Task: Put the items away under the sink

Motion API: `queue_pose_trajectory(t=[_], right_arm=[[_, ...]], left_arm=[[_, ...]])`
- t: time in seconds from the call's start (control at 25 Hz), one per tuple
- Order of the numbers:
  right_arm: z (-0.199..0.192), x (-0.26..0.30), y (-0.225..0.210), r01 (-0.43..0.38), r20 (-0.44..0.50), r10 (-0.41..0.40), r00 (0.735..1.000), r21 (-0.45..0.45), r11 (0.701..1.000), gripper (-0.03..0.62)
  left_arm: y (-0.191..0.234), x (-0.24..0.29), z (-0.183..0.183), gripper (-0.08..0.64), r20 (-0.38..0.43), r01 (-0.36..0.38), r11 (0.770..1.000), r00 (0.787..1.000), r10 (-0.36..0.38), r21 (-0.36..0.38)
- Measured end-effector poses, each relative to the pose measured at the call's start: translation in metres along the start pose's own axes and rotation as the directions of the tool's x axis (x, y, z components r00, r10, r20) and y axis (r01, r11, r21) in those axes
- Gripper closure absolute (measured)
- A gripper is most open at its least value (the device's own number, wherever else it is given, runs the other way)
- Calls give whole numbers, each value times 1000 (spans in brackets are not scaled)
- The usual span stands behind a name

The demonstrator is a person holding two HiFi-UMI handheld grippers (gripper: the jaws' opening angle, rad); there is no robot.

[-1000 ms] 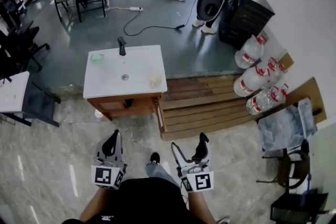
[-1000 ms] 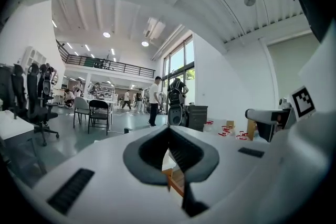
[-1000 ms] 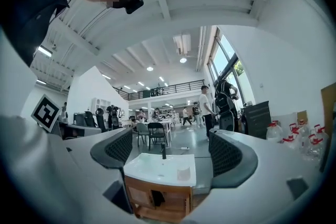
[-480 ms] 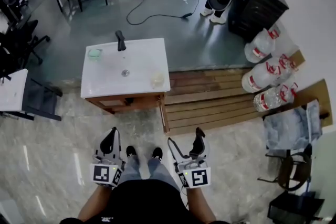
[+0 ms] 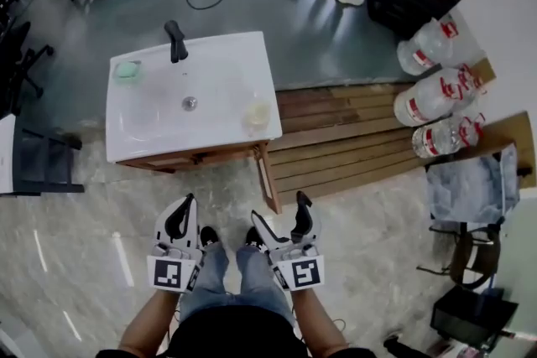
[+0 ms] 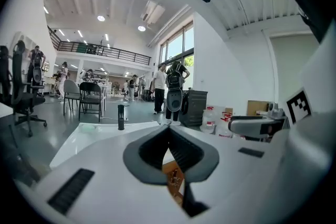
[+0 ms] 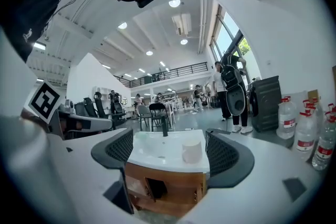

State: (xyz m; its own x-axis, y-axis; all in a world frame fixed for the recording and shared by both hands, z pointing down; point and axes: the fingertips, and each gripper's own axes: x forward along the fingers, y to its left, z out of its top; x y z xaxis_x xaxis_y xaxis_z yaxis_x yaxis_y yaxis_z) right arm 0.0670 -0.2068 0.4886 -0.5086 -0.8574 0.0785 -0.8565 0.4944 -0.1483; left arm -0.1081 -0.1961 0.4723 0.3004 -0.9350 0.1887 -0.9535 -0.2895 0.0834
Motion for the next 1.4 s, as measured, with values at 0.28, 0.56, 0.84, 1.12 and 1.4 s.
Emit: queue_pose_trajectory(t=[0.28, 0.56, 0.84, 1.12, 1.4], right_arm=[[-95, 77, -11, 2, 13, -1, 1000, -38, 999, 163], [-132, 152, -42, 27, 31, -26, 999, -39, 999, 215], [-140, 201, -55, 43, 39, -40, 998, -73, 996, 336], [-150, 204, -55, 77, 35, -73, 997, -114, 991, 473], [-144, 208, -51, 88, 46, -78, 996, -268, 959, 540]], left_arm=[[35, 55, -95, 554, -11, -7, 1000, 1000, 6, -18], [53, 90, -145, 554, -9, -18, 1000, 1000, 17, -12], [64, 98, -165, 554, -29, -34, 999, 999, 33, -27], [72, 97, -174, 554, -40, -45, 999, 998, 44, -26], [77, 98, -178, 554, -47, -49, 999, 998, 47, -23]])
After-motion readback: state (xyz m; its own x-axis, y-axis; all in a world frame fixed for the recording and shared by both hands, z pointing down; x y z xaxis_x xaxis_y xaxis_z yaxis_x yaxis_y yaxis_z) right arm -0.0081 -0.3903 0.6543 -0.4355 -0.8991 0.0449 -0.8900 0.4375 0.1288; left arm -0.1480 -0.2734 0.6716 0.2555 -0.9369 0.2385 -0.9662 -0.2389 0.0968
